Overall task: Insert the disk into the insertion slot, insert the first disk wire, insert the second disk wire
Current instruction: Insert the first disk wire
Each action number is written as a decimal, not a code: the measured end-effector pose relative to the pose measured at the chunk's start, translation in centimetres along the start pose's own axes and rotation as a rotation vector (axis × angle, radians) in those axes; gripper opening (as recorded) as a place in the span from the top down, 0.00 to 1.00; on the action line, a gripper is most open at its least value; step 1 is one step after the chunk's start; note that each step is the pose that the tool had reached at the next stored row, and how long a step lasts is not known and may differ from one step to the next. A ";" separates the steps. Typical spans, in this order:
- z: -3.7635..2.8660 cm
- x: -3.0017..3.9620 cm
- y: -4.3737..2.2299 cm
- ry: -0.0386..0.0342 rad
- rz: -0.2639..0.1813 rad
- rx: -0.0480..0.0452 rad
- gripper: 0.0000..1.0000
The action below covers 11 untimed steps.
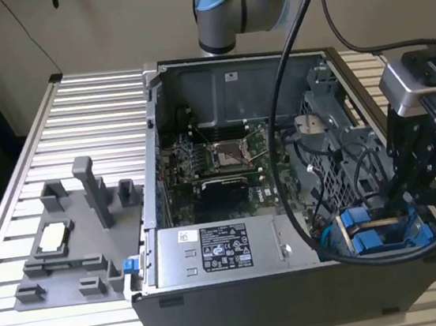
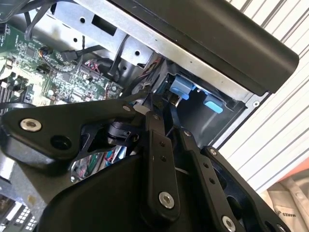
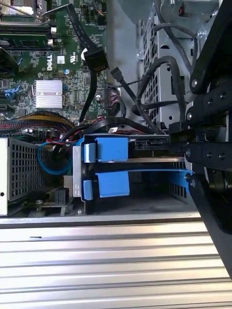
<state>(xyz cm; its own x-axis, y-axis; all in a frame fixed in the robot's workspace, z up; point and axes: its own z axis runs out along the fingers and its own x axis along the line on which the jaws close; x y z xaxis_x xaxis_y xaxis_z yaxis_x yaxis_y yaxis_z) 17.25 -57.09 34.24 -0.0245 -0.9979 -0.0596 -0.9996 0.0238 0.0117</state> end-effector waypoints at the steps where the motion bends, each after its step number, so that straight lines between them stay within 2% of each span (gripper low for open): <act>1: 0.06 0.00 0.00 0.0000 0.000 0.0000 0.81; 11: 0.64 0.05 -0.01 0.0000 0.000 0.0000 0.81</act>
<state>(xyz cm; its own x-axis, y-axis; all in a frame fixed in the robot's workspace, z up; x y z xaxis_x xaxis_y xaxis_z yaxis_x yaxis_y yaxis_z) 17.25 -57.11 33.60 -0.0245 -0.9979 -0.0596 -0.9996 0.0239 0.0117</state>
